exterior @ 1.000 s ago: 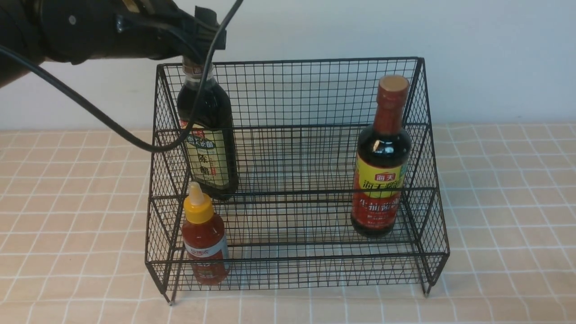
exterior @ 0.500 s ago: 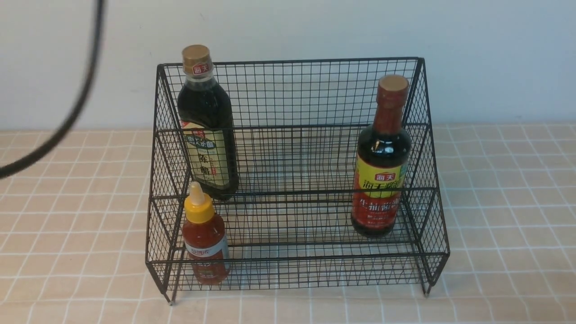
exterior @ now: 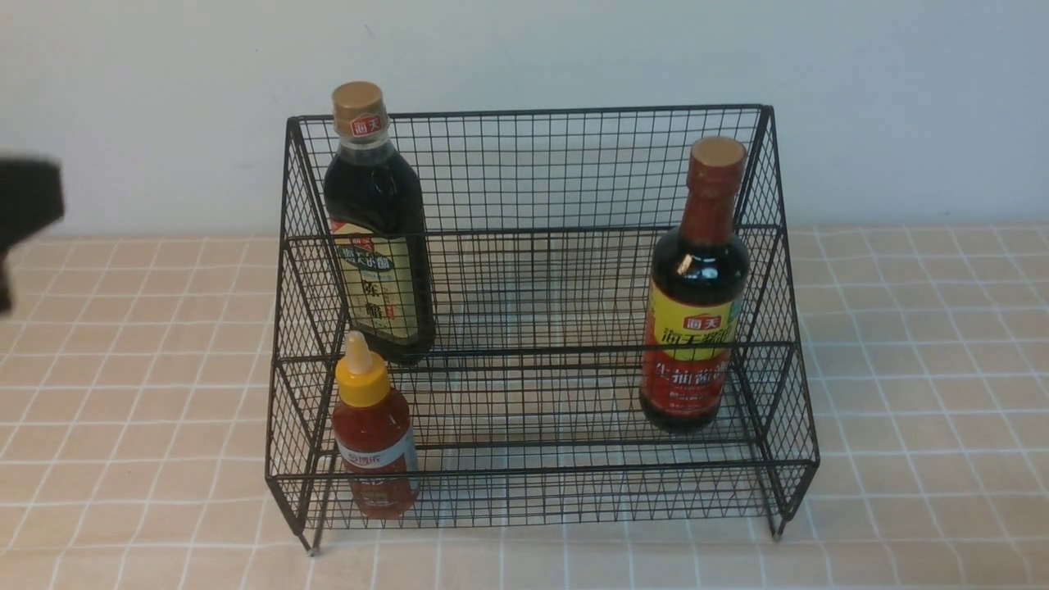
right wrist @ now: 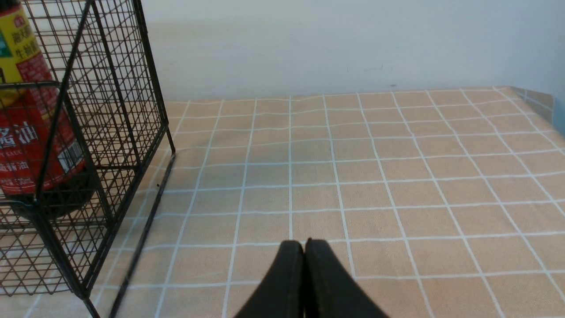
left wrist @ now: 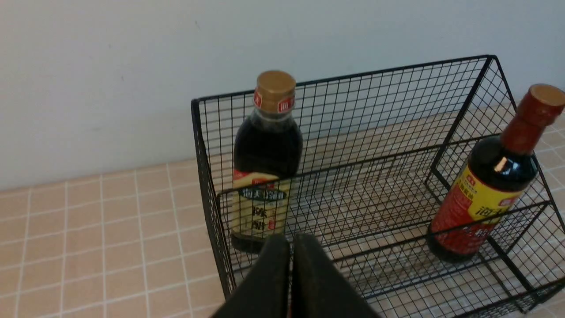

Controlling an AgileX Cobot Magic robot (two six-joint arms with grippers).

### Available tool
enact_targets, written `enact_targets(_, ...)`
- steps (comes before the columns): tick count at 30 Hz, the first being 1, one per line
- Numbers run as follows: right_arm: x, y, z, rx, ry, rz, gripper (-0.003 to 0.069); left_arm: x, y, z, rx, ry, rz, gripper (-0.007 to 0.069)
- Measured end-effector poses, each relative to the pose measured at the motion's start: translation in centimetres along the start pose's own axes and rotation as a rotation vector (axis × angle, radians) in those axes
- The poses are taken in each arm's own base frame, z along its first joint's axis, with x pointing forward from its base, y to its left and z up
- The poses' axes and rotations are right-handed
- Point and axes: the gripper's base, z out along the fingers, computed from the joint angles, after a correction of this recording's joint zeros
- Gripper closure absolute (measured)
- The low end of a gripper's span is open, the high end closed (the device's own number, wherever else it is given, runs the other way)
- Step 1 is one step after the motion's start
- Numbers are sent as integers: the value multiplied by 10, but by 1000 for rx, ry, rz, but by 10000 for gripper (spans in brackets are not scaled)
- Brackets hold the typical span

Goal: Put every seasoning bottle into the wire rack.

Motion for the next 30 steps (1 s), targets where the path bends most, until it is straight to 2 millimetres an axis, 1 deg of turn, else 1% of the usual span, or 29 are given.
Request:
enact_targets(1, 0, 0, 0, 0, 0, 0, 673, 13, 1, -10, 2, -20, -8, 631)
enact_targets(2, 0, 0, 0, 0, 0, 0, 673, 21, 1, -17, 3, -34, -13, 631)
enact_targets(3, 0, 0, 0, 0, 0, 0, 673, 24, 1, -17, 3, -31, -13, 631)
enact_targets(6, 0, 0, 0, 0, 0, 0, 673, 43, 3, -32, 7, -63, -18, 631)
enact_targets(7, 0, 0, 0, 0, 0, 0, 673, 46, 3, -36, 8, -73, -17, 631)
enact_targets(9, 0, 0, 0, 0, 0, 0, 673, 49, 3, -38, 9, -76, -17, 631)
enact_targets(10, 0, 0, 0, 0, 0, 0, 673, 52, 3, -43, 10, -86, -16, 631)
enact_targets(14, 0, 0, 0, 0, 0, 0, 673, 53, 3, -46, 11, -92, -15, 631)
enact_targets(20, 0, 0, 0, 0, 0, 0, 673, 56, 3, -46, 5, -78, -10, 631)
enact_targets(22, 0, 0, 0, 0, 0, 0, 673, 62, 6, -42, -10, -72, 2, 631)
enact_targets(25, 0, 0, 0, 0, 0, 0, 673, 79, 10, -37, -41, -96, 3, 631)
enact_targets(29, 0, 0, 0, 0, 0, 0, 673, 122, 19, -26, -125, -150, -25, 631)
enact_targets(30, 0, 0, 0, 0, 0, 0, 673, 135, 22, -20, -146, -144, -32, 631)
